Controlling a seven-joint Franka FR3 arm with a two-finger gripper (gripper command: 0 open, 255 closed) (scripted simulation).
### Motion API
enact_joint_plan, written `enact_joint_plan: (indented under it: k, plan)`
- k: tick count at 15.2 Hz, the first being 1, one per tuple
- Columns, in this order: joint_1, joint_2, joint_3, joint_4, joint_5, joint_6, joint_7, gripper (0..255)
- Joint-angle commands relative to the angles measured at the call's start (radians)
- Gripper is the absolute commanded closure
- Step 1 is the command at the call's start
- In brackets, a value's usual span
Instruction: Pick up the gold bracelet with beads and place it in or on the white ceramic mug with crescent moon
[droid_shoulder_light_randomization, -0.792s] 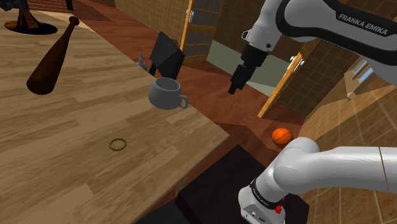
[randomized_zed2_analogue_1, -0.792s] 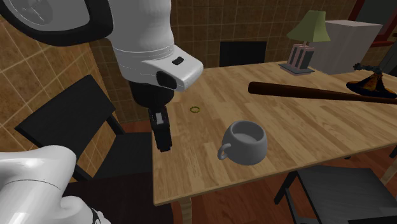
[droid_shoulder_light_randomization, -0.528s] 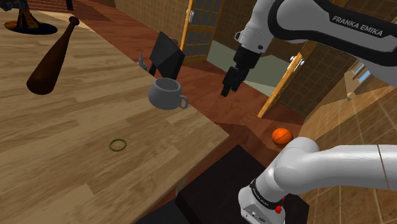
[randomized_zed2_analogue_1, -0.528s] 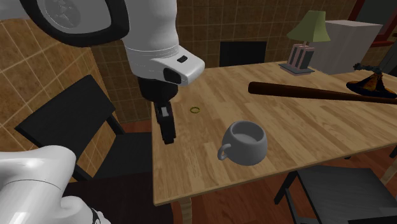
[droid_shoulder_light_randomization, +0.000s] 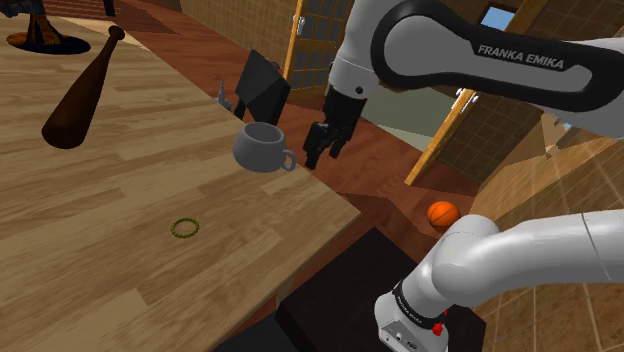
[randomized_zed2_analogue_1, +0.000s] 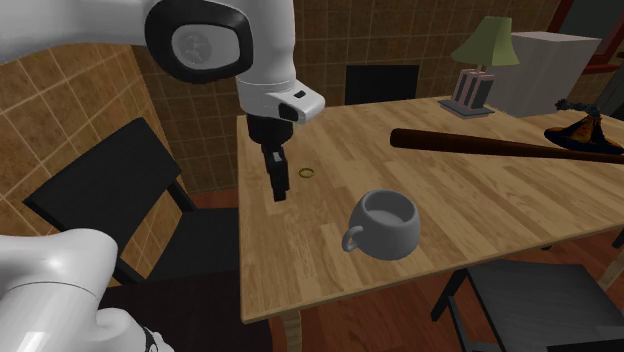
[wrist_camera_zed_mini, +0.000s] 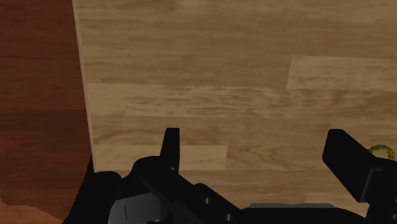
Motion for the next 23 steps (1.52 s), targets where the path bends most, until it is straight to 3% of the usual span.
enact_joint_plan:
  k: [1,6,11,17,22,23]
  plan:
    - [0.007,0.042,0.05,0.019,0.009,0.027,0.059,0]
    - [0.01,0.185,0.171,0.087,-0.002,0.104,0.2,0]
    - [0.007,0.362,0.287,0.189,-0.065,0.167,0.36,0]
    - [0.029,0.626,0.396,0.358,-0.226,0.202,0.584,0]
    - [0.117,0.866,0.415,0.541,-0.391,0.178,0.759,0]
    - [0.119,0.868,0.411,0.531,-0.392,0.191,0.76,0]
